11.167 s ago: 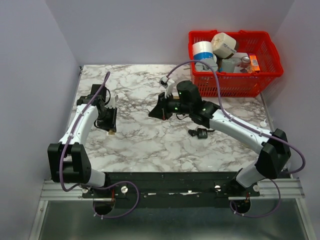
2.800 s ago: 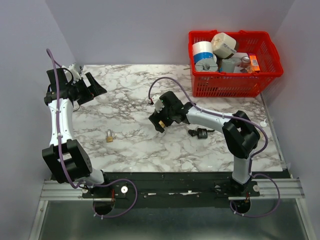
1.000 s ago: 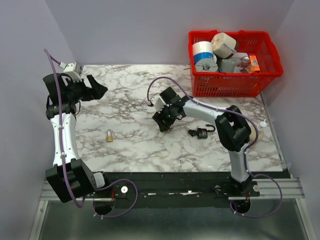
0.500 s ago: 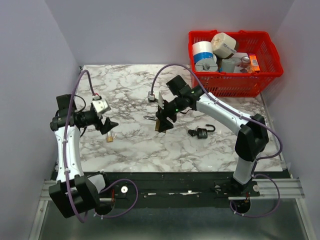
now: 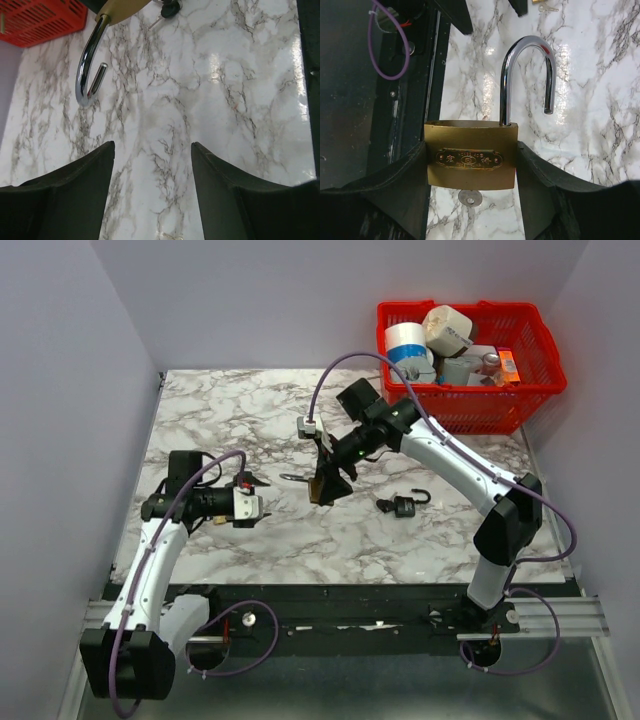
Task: Lock with the key
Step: Lock the lock.
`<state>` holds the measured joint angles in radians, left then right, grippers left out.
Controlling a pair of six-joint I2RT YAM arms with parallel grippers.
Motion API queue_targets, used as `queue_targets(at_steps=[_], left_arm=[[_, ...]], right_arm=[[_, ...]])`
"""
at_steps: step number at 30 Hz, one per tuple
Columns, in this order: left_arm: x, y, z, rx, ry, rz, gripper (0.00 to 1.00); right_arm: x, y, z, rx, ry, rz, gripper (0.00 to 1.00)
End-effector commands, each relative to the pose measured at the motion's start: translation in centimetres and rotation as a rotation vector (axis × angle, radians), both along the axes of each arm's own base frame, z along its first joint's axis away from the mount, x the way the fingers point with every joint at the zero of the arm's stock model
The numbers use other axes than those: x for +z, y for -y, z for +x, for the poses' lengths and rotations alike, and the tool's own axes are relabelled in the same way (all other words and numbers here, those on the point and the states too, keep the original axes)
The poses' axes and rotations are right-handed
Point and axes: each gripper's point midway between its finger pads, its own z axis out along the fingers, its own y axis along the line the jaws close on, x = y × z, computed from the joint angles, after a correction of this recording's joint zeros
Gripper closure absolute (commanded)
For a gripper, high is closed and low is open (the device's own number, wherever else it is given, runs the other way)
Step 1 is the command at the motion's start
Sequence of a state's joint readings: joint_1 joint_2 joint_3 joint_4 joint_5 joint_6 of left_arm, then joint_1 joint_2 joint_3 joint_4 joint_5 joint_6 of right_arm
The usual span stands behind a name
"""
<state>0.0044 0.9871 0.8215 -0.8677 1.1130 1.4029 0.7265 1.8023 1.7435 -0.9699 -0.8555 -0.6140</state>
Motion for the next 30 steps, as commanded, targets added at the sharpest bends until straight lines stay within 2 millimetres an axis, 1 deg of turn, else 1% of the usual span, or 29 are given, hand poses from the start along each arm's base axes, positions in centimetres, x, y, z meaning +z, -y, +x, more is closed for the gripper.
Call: queue_targets(at_steps=[1,4,6,8,11,13,14,16,17,18,20,24,26,29,30], left_arm=[[3.4,2.2,3.5,0.052,0.204,-0.07,0.3],[3.5,2.5,3.6,0.065,0.15,-0.084,0.3],[3.8,2.2,4.3,0.102,0.14,-0.082,0.29],[4.0,2.1,4.4,0.105,0.143,-0.076,0.28],[3.7,2.3,3.6,0.065,0.165,-0.065,0.27],[4.1,2.9,3.6,0.052,0.171,-0.076,0.3],[4.4,3.5,3.4,0.027,0.176,-0.081,0.31],[4.2,4.2,3.1,-0.001,0.167,-0.073,0.33],[4.3,4.8,2.8,-0.024,0.165,-0.074,0.34],[4.2,5.0,2.6,-0.037,0.163,-0.069,0.38],[4.2,5.5,2.5,-0.052,0.162,-0.067,0.43],[4.0,6.0,2.4,-0.065,0.156,-0.057,0.59],[3.9,6.1,2.5,-0.061,0.142,-0.052,0.61],[3.5,6.1,2.5,-0.065,0.122,-0.044,0.68],[3.5,6.1,2.5,-0.067,0.121,-0.044,0.75]], right_arm=[[3.0,-1.0,-1.6,0.077,-0.012,0.093,0.99],[2.8,-0.9,-1.8,0.081,-0.013,0.086,0.99],[2.6,-0.8,-2.2,0.089,-0.019,0.078,0.99],[2.4,-0.7,-2.4,0.092,-0.024,0.073,0.99],[2.3,-0.7,-2.7,0.098,-0.022,0.072,0.99],[2.2,-0.9,-2.7,0.098,-0.023,0.073,0.99],[2.2,-1.0,-2.7,0.094,-0.025,0.076,0.99],[2.0,-1.2,-2.7,0.092,-0.035,0.075,0.99],[2.1,-1.3,-2.8,0.094,-0.042,0.077,0.99],[2.2,-1.3,-2.9,0.095,-0.045,0.078,0.99],[2.2,-1.4,-3.0,0.1,-0.045,0.076,0.99],[2.4,-1.6,-3.2,0.103,-0.038,0.087,0.99],[2.6,-1.6,-3.4,0.108,-0.038,0.092,0.99],[2.7,-1.7,-3.6,0.112,-0.036,0.094,0.99],[2.7,-1.6,-3.6,0.111,-0.037,0.092,0.99]])
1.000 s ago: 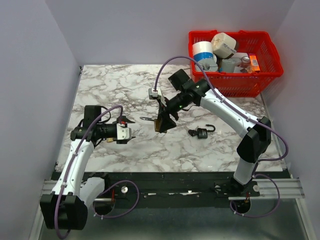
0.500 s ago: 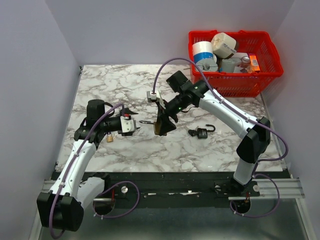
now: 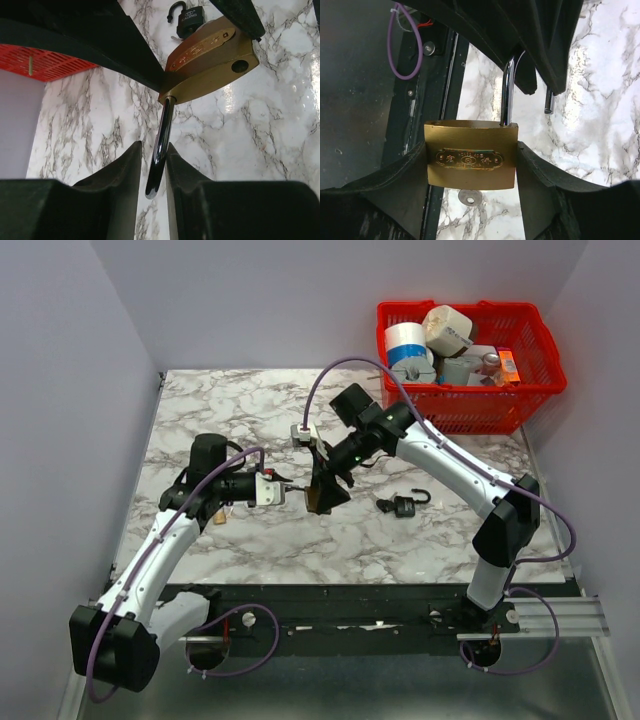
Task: Lock with the key
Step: Lock the lock.
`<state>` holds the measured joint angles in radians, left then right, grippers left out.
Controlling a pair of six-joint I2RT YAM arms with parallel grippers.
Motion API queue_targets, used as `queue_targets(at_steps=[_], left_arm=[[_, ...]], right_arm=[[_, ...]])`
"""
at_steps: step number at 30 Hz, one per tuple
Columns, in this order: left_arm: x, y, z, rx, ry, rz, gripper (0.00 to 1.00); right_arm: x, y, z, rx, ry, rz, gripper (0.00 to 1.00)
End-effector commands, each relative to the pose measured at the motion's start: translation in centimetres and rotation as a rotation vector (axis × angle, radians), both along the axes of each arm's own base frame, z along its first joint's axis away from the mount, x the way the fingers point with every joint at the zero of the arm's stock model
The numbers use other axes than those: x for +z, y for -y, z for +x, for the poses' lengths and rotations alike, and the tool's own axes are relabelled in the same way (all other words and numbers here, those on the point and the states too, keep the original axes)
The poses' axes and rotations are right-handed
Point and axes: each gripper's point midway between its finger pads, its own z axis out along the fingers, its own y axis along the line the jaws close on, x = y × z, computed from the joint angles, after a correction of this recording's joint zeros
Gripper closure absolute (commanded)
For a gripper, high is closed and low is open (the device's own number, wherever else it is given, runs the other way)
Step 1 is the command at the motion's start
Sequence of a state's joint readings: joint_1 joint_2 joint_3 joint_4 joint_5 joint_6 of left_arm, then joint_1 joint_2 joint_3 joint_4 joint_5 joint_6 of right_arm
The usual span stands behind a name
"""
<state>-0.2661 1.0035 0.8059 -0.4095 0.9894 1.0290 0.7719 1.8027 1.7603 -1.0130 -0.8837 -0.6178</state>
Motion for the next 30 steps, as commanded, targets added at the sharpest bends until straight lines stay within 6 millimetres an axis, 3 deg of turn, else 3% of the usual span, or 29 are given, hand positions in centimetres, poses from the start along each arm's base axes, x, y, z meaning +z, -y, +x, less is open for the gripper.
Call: queue_targets(at_steps=[1,3,5,7,8,9,12,13,18,24,30], left_arm=[[0.7,0.3,0.3,-0.016,0.027,0.004,0.8],[0.9,0.3,0.3,-0.013,0.02,0.004,0.98],[1.0,0.2,0.5,-0.001,0.019,0.01,1.0],[1.6,0.2,0.2,-0.005,0.021,0.003,1.0],[2.1,0.3,0.0,-0.015,0.028,-0.009,1.0],[2.7,0.5,-0.1,-0.002,0.006,-0.035,1.0],[4.7,0.7,-0.4,0.006,-0.002,-0.088,1.0],[5.1,0.8,-0.6,0.005,-0.013,-0.099,1.0],[6.9,1.1,-1.8,-0.024,-0.065,-0.132,1.0],[9.8,1.4,-1.5,0.007,-0.086,-0.198,1.0],[13.6,1.9,-2.2,-0.017,-0.125,-0.284,1.0]], right_arm=[[2.3,-0.9,-1.3,0.049,-0.006,0.092,0.99],[2.3,-0.9,-1.3,0.047,-0.002,0.092,0.99],[2.4,-0.9,-1.2,0.041,0.005,0.095,0.99],[2.4,-0.8,-0.9,0.016,0.003,0.086,0.86],[2.5,-1.0,-0.7,-0.01,-0.015,0.077,0.77],[2.6,-0.9,-0.5,-0.027,-0.016,0.07,0.4],[3.7,-0.6,0.7,-0.084,-0.038,0.079,0.09],[4.2,-0.5,1.2,-0.098,-0.035,0.086,0.05],[5.3,1.7,3.4,-0.15,0.072,0.099,0.0],[5.6,3.0,3.1,-0.116,0.194,0.103,0.0],[8.4,3.2,3.8,-0.149,0.276,0.13,0.03]])
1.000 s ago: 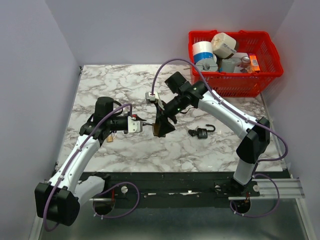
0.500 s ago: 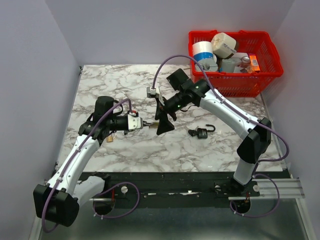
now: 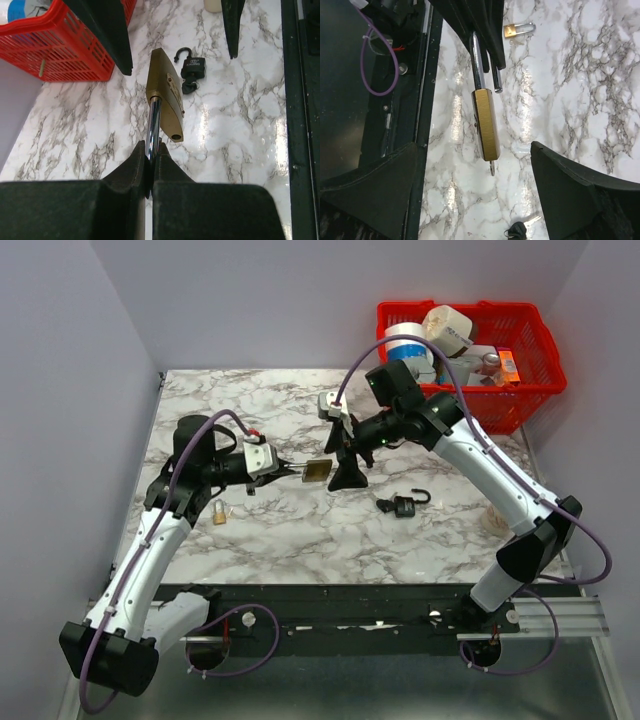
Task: Lock with the key
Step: Lock the lock.
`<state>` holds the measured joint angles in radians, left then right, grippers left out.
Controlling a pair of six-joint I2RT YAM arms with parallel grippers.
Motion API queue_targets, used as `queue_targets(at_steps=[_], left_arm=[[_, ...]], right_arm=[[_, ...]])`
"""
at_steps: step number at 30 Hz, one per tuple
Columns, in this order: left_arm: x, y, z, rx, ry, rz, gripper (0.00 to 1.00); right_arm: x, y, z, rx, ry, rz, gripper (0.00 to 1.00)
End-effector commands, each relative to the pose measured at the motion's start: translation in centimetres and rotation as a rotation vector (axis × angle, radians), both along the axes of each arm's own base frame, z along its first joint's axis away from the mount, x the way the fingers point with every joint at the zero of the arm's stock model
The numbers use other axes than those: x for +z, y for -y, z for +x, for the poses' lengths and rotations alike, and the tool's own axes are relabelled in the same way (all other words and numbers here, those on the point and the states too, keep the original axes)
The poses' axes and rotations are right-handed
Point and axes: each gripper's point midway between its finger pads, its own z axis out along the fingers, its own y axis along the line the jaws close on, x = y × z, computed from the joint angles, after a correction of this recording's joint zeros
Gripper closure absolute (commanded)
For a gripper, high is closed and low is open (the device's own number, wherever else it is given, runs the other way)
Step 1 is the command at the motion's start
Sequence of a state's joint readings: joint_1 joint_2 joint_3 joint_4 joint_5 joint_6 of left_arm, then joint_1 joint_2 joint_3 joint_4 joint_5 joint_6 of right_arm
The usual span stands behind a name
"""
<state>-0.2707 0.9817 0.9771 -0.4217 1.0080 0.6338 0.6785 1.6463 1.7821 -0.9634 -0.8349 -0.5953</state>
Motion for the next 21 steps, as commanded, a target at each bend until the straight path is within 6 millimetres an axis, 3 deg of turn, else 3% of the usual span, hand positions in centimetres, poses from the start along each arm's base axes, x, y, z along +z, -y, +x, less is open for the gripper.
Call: queue_targets(at_steps=[1,6,15,21], left_arm=[[7.1,1.4,-1.6,-0.096,0.077,-0.151,1.0],[8.8,1.7,-2.4,-0.118,0.121,-0.185,1.0],[10.0,1.9,-2.5,-0.124,0.148,-0.195,1.0],[10.4,2.2,-2.5,-0.136,0.148,-0.198,1.0]], right_arm=[[2.0,0.3,0.9,-0.027,0.117,0.014,0.04],[4.4,0.9,0.9,-0.014,0.286,0.092,0.1],[4.1,0.5,-1.1,0.077,0.179,0.101,0.32],[3.9,0.0,-0.1,0.055,0.186,0.098,0.39]])
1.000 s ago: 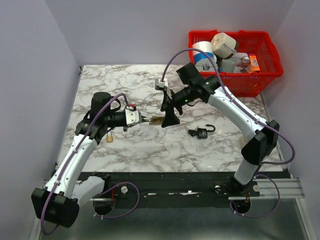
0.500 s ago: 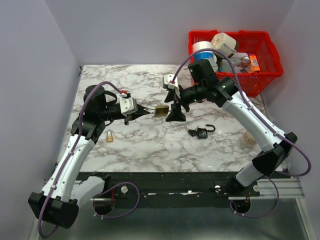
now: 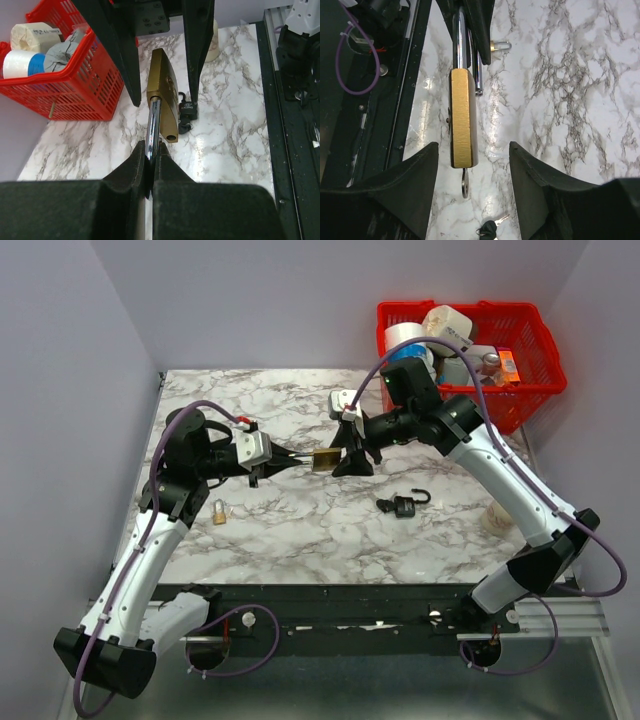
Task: Lock with the key
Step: Lock the lock.
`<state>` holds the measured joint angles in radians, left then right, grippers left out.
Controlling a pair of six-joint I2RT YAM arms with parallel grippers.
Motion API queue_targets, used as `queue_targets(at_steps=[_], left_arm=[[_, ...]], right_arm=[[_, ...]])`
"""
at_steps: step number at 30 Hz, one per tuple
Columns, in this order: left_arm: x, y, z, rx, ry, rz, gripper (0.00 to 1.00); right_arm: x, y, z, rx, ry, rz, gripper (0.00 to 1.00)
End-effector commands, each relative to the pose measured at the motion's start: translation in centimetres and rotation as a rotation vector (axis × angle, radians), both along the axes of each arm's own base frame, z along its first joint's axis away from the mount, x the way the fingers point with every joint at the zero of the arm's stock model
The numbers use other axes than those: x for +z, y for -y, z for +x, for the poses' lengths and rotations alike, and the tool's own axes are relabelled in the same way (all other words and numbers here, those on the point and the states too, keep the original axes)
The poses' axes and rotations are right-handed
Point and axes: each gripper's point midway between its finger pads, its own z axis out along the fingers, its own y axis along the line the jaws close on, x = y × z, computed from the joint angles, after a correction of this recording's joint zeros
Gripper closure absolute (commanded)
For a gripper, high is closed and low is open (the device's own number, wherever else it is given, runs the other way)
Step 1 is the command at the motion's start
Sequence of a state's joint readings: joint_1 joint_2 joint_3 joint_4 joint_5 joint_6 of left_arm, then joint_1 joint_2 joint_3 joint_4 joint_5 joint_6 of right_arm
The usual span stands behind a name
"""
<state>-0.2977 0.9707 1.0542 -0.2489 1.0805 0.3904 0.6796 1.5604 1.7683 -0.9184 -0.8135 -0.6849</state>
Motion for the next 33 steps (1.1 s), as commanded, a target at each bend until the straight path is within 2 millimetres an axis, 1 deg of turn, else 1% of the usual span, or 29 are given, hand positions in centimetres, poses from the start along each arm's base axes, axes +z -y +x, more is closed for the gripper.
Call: queue_targets(at_steps=[1,2,3,5,8,9,11,12,14,17,19,21,23,26,27,29,33], left_arm=[[3.9,0.6,-1.1,-0.071,0.132,-0.053,1.0],[4.0,0.6,-1.1,-0.074,0.13,-0.053,1.0],[3.9,0.7,-1.1,-0.075,0.126,-0.051,1.0],[3.8,0.7,-1.0,-0.075,0.123,-0.049,1.0],[3.6,0.7,-0.8,-0.068,0.108,-0.045,1.0],[3.7,0.8,-0.8,-0.064,0.108,-0.047,1.0],[3.6,0.8,-0.7,-0.062,0.092,-0.049,1.0],[3.7,0.9,-0.7,-0.063,0.093,-0.051,1.0],[3.7,1.0,-0.7,-0.066,0.084,-0.052,1.0],[3.7,1.0,-0.9,-0.069,0.073,-0.054,1.0],[3.7,1.1,-1.0,-0.073,0.061,-0.056,1.0],[3.7,1.2,-1.0,-0.074,0.052,-0.057,1.0],[3.7,1.2,-0.9,-0.068,0.023,-0.059,1.0],[3.7,1.4,-0.8,-0.066,-0.029,-0.065,1.0],[3.9,1.4,-0.7,-0.065,-0.034,-0.07,1.0],[3.8,1.6,-0.5,-0.058,-0.087,-0.08,1.0],[4.0,1.8,-0.4,-0.06,-0.091,-0.09,1.0]], right_arm=[[1.0,-0.8,0.1,0.029,0.01,0.028,0.41],[0.9,-0.9,0.3,0.029,0.013,0.028,0.43],[0.9,-0.9,0.4,0.027,0.016,0.027,0.48],[1.1,-1.0,0.4,0.028,0.024,0.031,0.52],[1.4,-1.2,0.5,0.029,0.028,0.043,0.66],[1.5,-1.3,0.5,0.029,0.028,0.044,0.75],[1.4,-1.3,0.5,0.032,0.024,0.044,0.86],[1.5,-1.3,0.5,0.034,0.024,0.046,0.93],[1.4,-1.4,0.5,0.033,0.022,0.042,0.99],[1.5,-1.5,0.6,0.031,0.021,0.045,0.99],[1.3,-1.5,1.0,0.008,0.023,0.039,0.99],[1.6,-1.6,1.1,-0.003,0.038,0.052,0.99],[1.7,-1.7,1.7,-0.03,0.06,0.061,0.99],[1.9,-1.8,2.1,-0.044,0.08,0.075,0.99],[2.3,-1.8,1.9,-0.048,0.088,0.086,0.99],[2.6,-1.9,2.4,-0.062,0.113,0.101,0.99],[2.7,-2.0,2.1,-0.049,0.111,0.109,0.99]])
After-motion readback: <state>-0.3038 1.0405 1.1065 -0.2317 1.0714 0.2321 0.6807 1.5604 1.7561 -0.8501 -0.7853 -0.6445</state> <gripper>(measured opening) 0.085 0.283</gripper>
